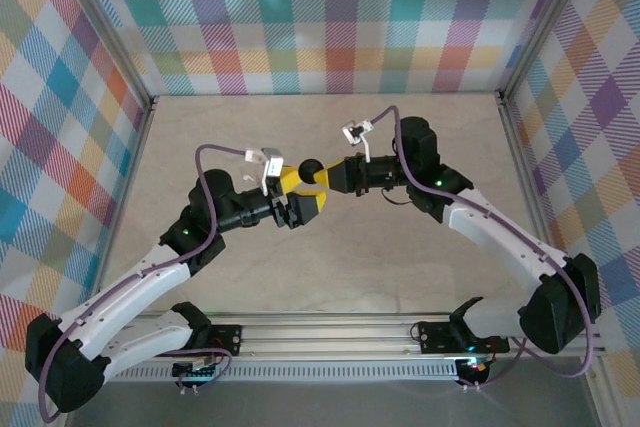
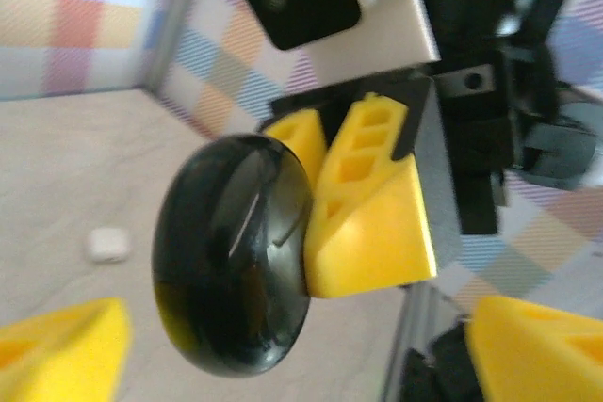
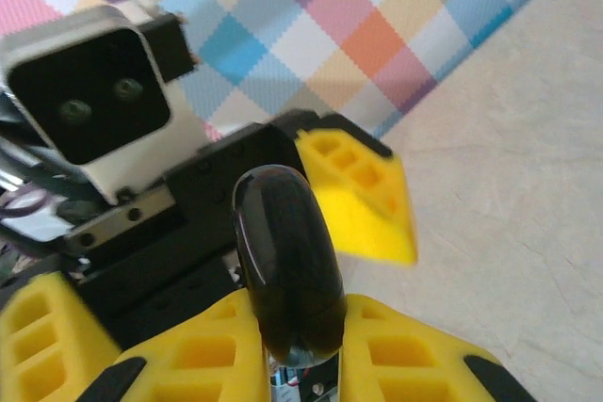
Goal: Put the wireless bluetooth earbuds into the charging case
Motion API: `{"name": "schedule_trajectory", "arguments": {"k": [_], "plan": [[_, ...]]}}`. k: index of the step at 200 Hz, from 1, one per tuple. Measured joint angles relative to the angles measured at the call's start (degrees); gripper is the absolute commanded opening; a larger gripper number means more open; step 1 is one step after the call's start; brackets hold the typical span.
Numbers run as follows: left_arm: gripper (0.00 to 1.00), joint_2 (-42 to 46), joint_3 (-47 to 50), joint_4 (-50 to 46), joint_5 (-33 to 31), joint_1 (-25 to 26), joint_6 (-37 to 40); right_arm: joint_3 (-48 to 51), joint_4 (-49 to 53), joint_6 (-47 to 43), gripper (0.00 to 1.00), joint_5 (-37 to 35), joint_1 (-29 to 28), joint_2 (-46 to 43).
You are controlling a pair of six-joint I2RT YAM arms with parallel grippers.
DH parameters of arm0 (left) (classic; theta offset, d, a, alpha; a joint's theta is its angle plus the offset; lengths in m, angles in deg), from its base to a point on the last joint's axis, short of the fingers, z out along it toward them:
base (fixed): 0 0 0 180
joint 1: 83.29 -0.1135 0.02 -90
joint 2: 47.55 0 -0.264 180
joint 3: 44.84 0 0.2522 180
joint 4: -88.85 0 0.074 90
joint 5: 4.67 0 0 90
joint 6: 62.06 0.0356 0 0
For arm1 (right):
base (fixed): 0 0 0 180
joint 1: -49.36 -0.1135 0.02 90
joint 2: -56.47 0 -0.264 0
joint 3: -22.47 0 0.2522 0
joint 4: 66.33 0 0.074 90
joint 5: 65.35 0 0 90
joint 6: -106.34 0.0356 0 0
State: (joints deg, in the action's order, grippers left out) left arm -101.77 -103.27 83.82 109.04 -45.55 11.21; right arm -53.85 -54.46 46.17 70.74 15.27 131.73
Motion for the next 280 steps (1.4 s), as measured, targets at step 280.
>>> {"name": "schedule_trajectory", "arguments": {"k": [280], "plan": [[1.0,11.0,6.1,-41.2,-37.7,-0.8,-9.8,-68.4,30.8,2.3,0.26,-11.6,5.3,76.4]]}}
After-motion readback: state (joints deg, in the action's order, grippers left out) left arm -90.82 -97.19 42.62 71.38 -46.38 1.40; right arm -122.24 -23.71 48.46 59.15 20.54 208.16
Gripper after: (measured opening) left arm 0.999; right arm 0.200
